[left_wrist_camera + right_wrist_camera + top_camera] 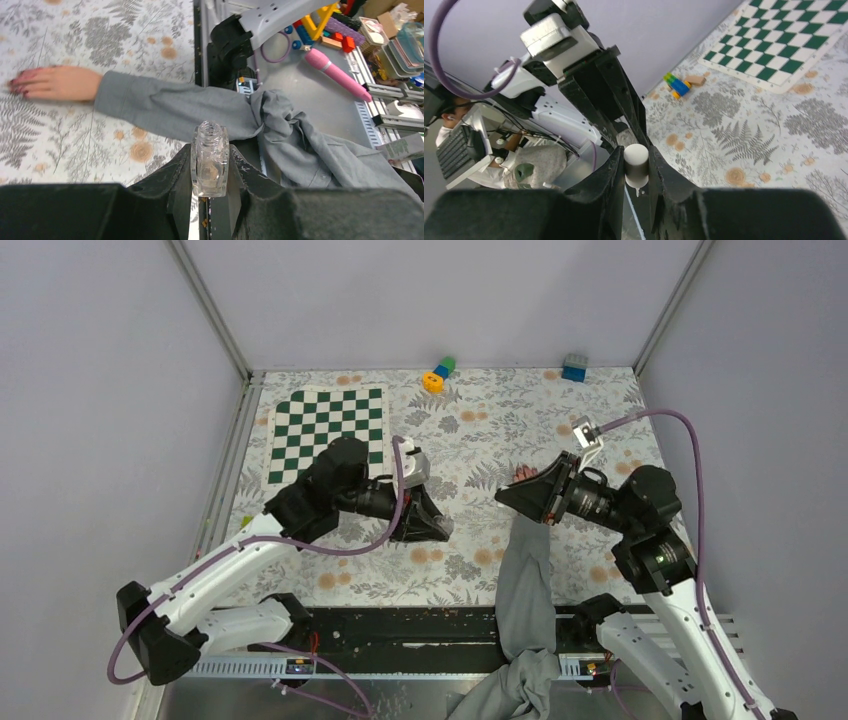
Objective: Paint the nails
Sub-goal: Close the nail polish bottle.
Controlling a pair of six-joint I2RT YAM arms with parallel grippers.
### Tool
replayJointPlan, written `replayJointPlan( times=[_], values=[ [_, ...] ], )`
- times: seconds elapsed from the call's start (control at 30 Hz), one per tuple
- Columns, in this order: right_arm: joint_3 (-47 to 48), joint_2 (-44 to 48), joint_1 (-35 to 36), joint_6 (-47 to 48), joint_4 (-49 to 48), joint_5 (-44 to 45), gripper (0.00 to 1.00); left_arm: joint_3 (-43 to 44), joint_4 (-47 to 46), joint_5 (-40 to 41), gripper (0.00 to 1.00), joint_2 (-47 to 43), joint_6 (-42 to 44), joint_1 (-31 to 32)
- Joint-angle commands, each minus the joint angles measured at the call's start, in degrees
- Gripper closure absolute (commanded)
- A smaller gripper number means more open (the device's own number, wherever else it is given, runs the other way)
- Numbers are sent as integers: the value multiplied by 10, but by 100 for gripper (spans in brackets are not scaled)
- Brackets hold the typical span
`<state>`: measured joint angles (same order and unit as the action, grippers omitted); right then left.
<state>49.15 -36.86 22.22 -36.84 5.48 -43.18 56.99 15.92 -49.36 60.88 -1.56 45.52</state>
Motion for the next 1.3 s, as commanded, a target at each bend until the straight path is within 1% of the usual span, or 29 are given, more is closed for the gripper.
replayJointPlan(
  times=[0.0, 0.1, 0.23, 0.33, 0.4, 0.5, 0.63, 0.9, 1.1, 1.27],
  values=[
    [-10, 16, 11, -66, -113, -4, 100, 15, -41, -49, 100, 5, 5, 27],
    [-14, 3, 26, -77, -147, 5, 100, 2, -43, -65, 100, 8, 3, 40],
    [-11, -30, 66, -69, -176, 23, 100, -9, -53, -61, 100, -2, 2, 44],
    [-7, -42, 109, -51, -181, 54, 100, -12, -57, -56, 100, -5, -2, 43],
    [-5, -48, 136, -39, -186, 72, 100, -20, -76, -63, 100, -4, -15, 43],
    [-6, -51, 160, -28, -187, 91, 100, -32, -103, -68, 100, -6, -34, 43],
    [-14, -58, 180, -27, -196, 98, 100, -41, -136, -79, 100, -11, -63, 43],
    [-21, -68, 211, -20, -197, 121, 100, -46, -144, -80, 100, -26, -66, 43],
    [-21, -70, 219, -11, -187, 143, 100, -47, -144, -85, 100, -28, -67, 45],
    [-19, -78, 223, -10, -187, 136, 100, -49, -145, -83, 100, -34, -64, 44]
  ],
)
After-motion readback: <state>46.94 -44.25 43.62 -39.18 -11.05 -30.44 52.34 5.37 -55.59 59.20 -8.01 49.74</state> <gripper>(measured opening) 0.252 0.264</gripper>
